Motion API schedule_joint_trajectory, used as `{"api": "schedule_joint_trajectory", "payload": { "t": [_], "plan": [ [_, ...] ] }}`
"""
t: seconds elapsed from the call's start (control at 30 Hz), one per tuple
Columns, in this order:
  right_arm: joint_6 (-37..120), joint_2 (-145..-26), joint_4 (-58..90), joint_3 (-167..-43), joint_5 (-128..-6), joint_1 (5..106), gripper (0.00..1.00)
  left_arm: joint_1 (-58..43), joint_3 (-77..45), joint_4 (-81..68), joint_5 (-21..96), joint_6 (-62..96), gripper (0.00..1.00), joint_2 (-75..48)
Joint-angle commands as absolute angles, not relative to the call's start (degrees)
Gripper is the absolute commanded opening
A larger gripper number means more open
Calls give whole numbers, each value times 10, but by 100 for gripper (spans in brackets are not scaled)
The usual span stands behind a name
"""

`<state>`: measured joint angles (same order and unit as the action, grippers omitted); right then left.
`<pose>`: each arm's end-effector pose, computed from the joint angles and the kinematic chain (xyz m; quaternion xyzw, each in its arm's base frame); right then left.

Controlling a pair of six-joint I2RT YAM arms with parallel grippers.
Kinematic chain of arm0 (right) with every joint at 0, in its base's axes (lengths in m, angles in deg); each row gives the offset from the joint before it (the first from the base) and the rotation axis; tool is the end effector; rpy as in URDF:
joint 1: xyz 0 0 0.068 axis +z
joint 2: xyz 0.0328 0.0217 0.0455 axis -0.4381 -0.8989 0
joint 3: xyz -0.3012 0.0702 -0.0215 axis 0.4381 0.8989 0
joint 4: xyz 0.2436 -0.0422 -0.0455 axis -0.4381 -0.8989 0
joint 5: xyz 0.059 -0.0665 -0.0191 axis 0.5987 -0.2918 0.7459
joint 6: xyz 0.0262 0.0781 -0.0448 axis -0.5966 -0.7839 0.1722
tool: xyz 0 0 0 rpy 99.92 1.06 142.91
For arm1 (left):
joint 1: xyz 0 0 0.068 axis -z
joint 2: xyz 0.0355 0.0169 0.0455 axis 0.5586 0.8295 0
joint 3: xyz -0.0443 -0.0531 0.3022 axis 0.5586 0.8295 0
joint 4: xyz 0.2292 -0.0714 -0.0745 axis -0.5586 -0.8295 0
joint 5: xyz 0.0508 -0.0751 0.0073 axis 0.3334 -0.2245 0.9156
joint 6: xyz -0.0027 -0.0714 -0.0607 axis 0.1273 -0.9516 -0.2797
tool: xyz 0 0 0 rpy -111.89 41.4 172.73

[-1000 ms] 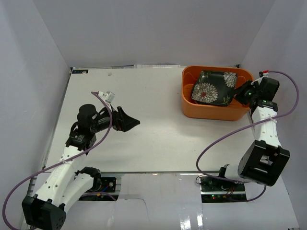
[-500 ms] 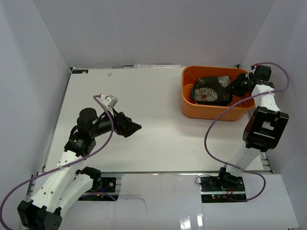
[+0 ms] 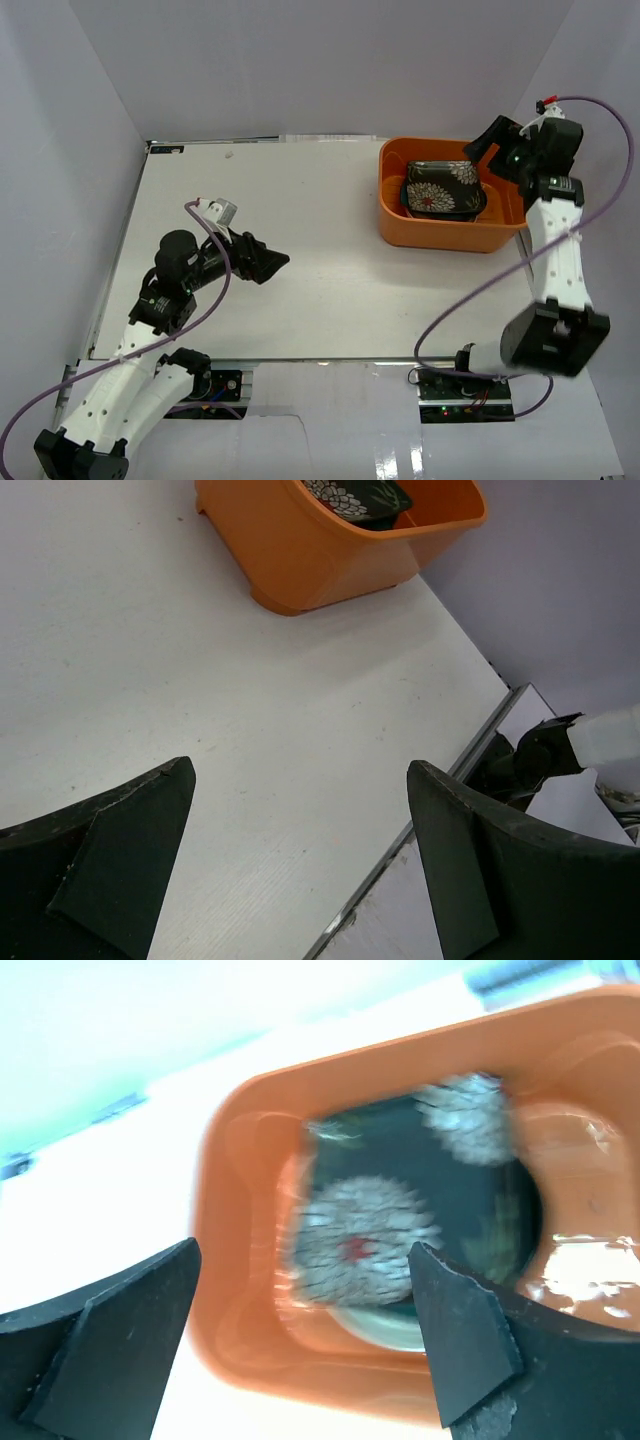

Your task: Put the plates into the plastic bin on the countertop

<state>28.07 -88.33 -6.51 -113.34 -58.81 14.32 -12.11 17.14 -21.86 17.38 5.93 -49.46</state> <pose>0.3639 -0.0512 0.4121 0.1515 0.8165 0.1573 0.5344 0.1375 -0.0987 0.3306 0.1451 0.7613 -0.4083 0.4824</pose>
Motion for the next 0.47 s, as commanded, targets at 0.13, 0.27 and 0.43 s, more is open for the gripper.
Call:
{"api": "schedule_joint_trajectory", "payload": {
  "t": [0.13, 0.27, 0.43],
  "plan": [
    [179, -433, 152, -744, -526, 305, 90, -120, 77, -181, 180, 31, 98, -525],
    [103, -228, 249, -611, -460, 316, 90, -120, 40, -164, 196, 15, 98, -555],
    [176, -131, 100, -642, -520, 316, 90, -119, 54, -154, 208, -13, 98, -560]
  ]
}}
